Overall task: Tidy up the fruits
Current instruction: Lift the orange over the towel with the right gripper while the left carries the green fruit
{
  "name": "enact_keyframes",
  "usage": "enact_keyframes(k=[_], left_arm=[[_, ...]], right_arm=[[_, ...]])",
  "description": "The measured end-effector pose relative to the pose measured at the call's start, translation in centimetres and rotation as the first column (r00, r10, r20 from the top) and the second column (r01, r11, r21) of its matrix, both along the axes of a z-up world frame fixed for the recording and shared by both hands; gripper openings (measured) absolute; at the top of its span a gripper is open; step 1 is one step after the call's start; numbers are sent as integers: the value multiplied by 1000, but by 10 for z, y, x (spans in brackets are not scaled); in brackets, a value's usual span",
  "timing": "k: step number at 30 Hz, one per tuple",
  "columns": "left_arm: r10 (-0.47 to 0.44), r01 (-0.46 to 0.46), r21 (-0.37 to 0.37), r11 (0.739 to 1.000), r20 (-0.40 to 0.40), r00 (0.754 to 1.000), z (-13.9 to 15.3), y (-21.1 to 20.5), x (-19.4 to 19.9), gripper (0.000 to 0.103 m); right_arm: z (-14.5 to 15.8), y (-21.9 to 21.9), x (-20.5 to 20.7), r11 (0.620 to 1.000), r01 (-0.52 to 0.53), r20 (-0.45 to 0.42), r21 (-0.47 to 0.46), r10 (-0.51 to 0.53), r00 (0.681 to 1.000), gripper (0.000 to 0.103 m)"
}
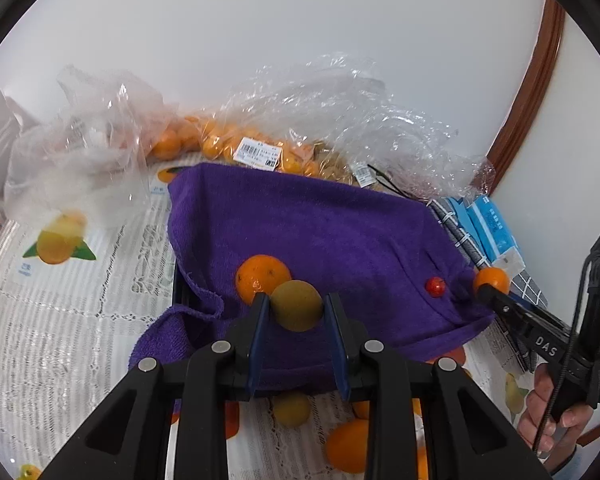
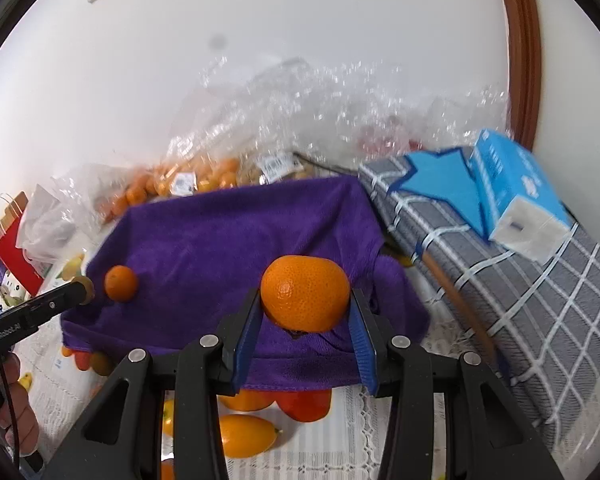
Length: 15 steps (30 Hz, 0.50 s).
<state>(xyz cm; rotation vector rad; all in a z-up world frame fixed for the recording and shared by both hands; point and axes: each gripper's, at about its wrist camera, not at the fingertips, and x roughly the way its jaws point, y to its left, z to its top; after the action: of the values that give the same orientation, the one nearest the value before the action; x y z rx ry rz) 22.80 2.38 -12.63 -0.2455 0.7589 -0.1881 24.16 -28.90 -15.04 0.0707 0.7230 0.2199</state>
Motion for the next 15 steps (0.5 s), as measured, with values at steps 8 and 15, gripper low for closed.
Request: enact_keyframes(k=[8,15], left_arm=[[9,-10,-12,1000,-33,999,-16,7,8,27],[10,-8,38,999,-37,999,-22,1,11,27]], right_arm=[[-21,-4,11,1000,8,-44,8,-8,999,43],[-27,0,14,1000,2,-53,0,-2,999,43]])
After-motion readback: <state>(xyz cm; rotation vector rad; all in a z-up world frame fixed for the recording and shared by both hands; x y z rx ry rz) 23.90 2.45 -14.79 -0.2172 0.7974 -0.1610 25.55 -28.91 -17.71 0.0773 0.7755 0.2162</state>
